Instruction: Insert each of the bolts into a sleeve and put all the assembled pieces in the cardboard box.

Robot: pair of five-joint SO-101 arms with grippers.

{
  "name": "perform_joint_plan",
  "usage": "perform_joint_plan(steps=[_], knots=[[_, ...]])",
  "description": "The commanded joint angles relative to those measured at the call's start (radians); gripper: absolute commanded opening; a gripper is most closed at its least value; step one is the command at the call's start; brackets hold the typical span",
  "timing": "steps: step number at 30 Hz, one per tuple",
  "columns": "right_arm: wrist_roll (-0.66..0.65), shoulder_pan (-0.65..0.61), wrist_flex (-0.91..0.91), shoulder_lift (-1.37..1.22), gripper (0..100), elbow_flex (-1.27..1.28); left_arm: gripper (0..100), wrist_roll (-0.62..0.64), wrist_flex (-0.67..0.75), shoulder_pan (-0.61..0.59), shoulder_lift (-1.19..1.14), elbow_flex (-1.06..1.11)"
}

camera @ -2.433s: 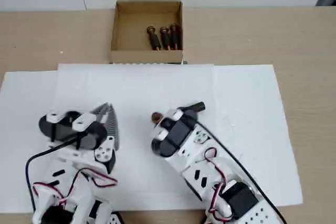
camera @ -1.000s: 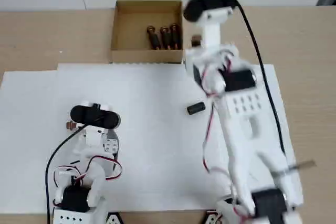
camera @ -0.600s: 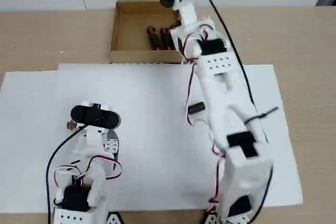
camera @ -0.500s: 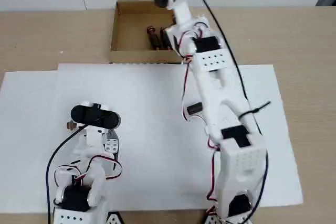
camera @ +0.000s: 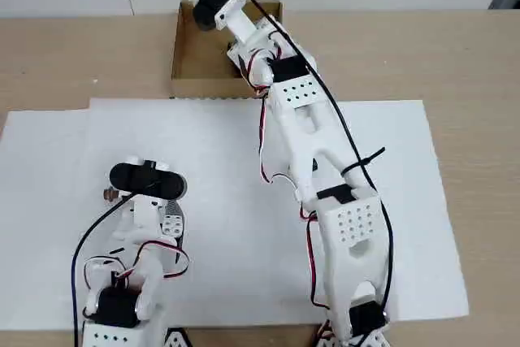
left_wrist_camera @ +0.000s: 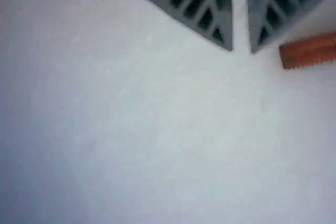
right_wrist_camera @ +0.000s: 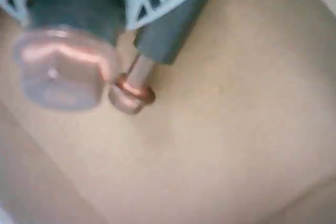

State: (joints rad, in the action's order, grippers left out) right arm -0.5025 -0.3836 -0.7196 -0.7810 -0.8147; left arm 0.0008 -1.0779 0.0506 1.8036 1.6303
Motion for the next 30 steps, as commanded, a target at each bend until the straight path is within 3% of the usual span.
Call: perform_joint_plan(steps=[1, 5, 14, 30], knots=[[-0.023, -0.004, 0.001, 0.016, 15.6, -0.080, 1, -0.002, 0.021, -0.003, 0.006, -0.002], [-0.025, -0.005, -0.016, 0.013, 17.0, -0.080, 1, -0.002, 0.021, -0.003, 0.006, -0.002], [-0.025, 0.001, -0.035, 0.022, 1.2, -0.083, 1, -0.002, 0.021, -0.003, 0.006, -0.002], [0.098, -0.005, -0.495, 0.280, 0.2, -0.109, 1, -0.002, 0.021, -0.003, 0.006, -0.002]])
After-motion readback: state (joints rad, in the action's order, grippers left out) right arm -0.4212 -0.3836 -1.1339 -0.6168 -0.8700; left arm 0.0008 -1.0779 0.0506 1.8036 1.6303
